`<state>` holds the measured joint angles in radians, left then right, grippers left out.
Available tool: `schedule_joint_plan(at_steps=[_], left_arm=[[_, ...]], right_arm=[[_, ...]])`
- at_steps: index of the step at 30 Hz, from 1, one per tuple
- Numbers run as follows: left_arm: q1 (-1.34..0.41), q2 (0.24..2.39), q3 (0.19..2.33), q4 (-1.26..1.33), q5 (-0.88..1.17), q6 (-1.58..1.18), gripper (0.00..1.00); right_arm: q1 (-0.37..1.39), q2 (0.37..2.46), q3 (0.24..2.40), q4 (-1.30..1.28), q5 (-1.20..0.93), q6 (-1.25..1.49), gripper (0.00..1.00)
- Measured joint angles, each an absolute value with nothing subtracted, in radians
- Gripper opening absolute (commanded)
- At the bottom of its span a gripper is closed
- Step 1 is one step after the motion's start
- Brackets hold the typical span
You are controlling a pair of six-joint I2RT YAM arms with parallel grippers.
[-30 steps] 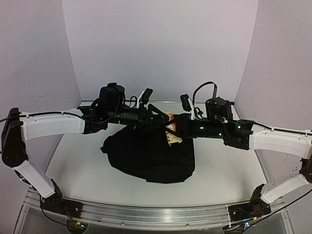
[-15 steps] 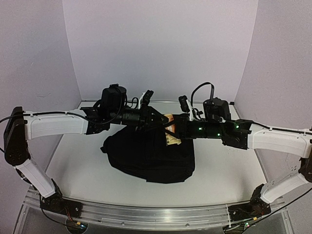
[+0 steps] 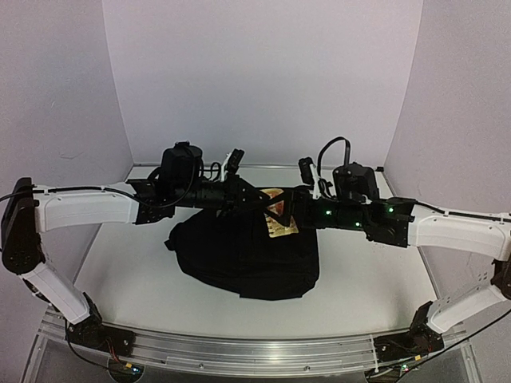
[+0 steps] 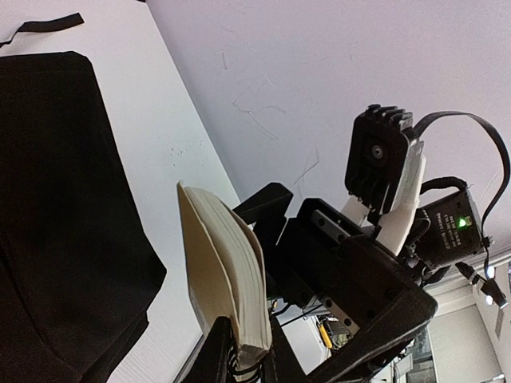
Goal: Pack the student bag
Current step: Pick up the stationery from the center of the board.
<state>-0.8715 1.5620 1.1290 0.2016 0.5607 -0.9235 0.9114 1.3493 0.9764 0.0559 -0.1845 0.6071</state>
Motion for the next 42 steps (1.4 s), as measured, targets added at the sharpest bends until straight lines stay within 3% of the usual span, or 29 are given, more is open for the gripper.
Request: schedule_joint_plan(at_steps=[6, 17, 26, 30, 31, 33, 38, 42], left_arm=[[-0.871, 1.451, 1.083, 0.139, 0.51, -0.844, 0.0], [-0.871, 1.299, 1.046, 0.145, 0.555, -0.73, 0.0], [-0.871, 1.282, 1.03, 0.204, 0.629, -0.702, 0.0], [-0.871, 1.281, 1.023, 0.224, 0.637, -0.703, 0.01], [-0.871, 1.281, 1.022, 0.228, 0.636, -0.703, 0.11], [-0.871, 1.281, 1.021, 0.228, 0.631, -0.703, 0.26], [-0.869, 1.281, 1.02, 0.226, 0.617, -0.7, 0.64], [-0.87, 1.284, 1.02, 0.216, 0.618, -0.703, 0.73]], right_arm=[[0.857, 1.301, 0.972, 0.071, -0.267, 0.608, 0.98], [0.797, 1.307, 0.957, 0.207, -0.637, 0.653, 0.95], [0.797, 1.313, 0.955, 0.3, -0.787, 0.702, 0.55], [0.797, 1.322, 0.953, 0.322, -0.808, 0.715, 0.21], [0.797, 1.324, 0.952, 0.327, -0.811, 0.723, 0.12], [0.797, 1.324, 0.951, 0.335, -0.81, 0.724, 0.04], [0.801, 1.305, 0.935, 0.36, -0.755, 0.743, 0.0], [0.801, 1.286, 0.92, 0.392, -0.719, 0.766, 0.0]])
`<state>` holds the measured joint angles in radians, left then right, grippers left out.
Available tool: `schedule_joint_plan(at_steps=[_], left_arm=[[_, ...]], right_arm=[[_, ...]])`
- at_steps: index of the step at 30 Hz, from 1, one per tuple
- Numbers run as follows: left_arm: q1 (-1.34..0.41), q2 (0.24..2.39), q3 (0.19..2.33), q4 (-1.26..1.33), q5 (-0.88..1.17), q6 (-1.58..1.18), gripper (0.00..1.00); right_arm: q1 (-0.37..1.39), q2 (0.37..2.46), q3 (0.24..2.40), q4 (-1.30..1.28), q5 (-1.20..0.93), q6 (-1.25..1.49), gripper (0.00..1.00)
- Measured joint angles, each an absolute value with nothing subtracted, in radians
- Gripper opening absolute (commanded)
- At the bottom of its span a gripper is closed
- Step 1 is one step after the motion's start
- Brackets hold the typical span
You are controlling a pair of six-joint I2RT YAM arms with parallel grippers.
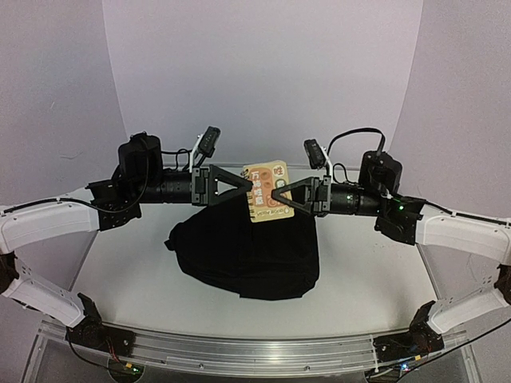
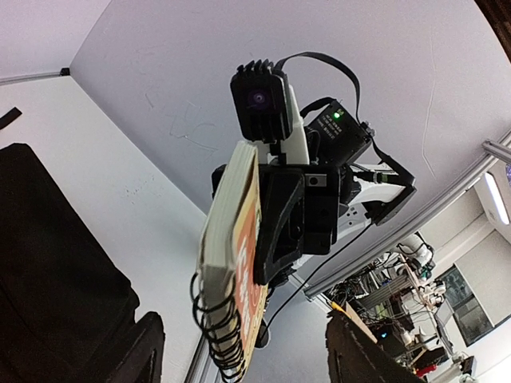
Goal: Pack the student bag
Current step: Pick up the stationery from the center of the board.
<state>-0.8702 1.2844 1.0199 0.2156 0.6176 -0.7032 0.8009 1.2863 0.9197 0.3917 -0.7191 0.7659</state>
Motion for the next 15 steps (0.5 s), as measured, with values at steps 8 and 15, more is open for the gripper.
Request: schedule_joint_plan(at_steps=[8, 15], left_arm=[[-0.871, 1.346, 1.021, 0.221, 0.669, -0.714, 0.57], [-0.871, 1.387, 1.021, 0.291, 0.711, -0.763, 0.18]], right_arm=[[0.801, 1.281, 0.92, 0.43, -0.703, 0.787, 0.0], [0.801, 1.284, 0.92, 0.434, -0.699, 0.79, 0.02]])
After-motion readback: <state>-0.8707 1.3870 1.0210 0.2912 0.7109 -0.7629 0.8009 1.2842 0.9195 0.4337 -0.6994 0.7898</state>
